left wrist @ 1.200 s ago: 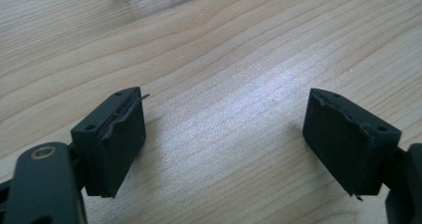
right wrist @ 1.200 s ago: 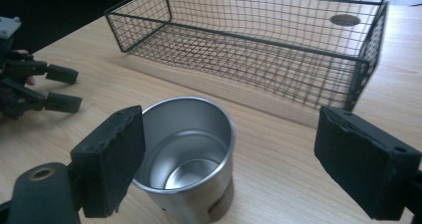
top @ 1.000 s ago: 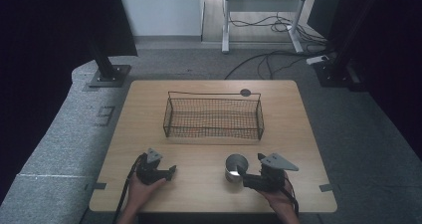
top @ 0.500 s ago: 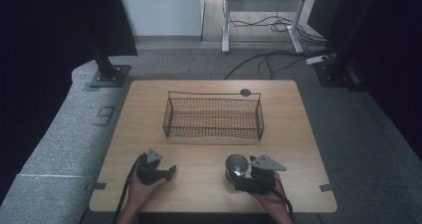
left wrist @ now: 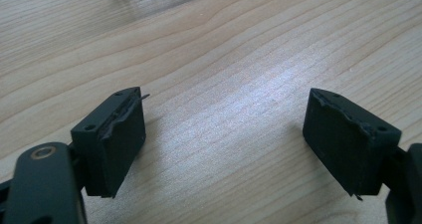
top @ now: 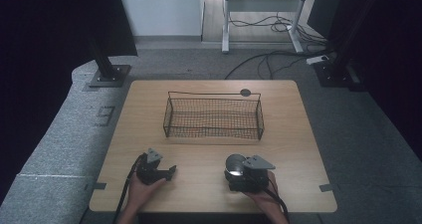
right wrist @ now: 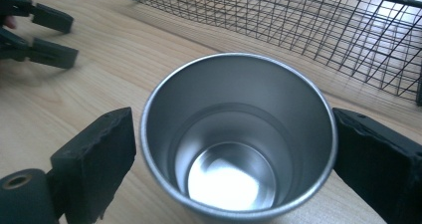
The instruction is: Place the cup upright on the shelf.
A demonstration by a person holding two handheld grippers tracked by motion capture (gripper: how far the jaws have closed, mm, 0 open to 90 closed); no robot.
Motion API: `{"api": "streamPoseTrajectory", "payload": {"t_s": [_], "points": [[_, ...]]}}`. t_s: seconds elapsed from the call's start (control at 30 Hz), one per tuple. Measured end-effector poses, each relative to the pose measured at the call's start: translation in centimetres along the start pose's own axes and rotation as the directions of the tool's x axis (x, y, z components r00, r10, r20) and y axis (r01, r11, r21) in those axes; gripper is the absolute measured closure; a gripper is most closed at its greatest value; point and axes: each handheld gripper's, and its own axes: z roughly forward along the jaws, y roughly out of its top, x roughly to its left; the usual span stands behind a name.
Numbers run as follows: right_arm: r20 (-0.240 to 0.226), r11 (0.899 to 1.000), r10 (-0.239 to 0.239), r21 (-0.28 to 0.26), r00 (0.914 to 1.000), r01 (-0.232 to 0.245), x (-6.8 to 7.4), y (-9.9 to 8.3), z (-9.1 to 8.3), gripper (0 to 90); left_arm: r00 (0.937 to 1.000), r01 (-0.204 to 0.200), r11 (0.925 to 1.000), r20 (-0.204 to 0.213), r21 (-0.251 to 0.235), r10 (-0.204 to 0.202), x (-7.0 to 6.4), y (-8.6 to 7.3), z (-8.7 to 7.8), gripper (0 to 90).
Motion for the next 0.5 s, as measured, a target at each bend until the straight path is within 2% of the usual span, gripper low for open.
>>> {"api": "streamPoseTrajectory", "payload": {"t_s": [0.1, 0.23, 0.3, 0.33, 0.5], "points": [[0.020, 1.000, -0.023, 0.003, 0.9995, 0.023, 0.2, 0.1, 0.6, 5.4, 1.0000, 0.000, 1.0000, 0.000, 0.000, 0.000, 0.0, 0.0, 0.0, 17.0], [0.022, 0.999, -0.029, 0.018, 0.9993, 0.028, 0.4, 0.1, 1.4, 6.5, 1.0000, 0.000, 1.0000, 0.000, 0.000, 0.000, 0.0, 0.0, 0.0, 17.0], [0.039, 0.999, -0.039, 0.016, 0.9985, 0.038, 0.5, 0.0, 1.5, 10.3, 1.0000, 0.000, 1.0000, 0.000, 0.000, 0.000, 0.0, 0.0, 0.0, 17.0], [0.055, 0.998, -0.060, 0.013, 0.9967, 0.059, 0.6, -0.1, 1.6, 12.9, 1.0000, 0.000, 1.0000, 0.000, 0.000, 0.000, 0.0, 0.0, 0.0, 17.0], [0.049, 0.998, -0.064, 0.016, 0.9967, 0.063, 0.5, -0.1, 1.5, 13.2, 1.0000, 0.000, 1.0000, 0.000, 0.000, 0.000, 0.0, 0.0, 0.0, 17.0]]}}
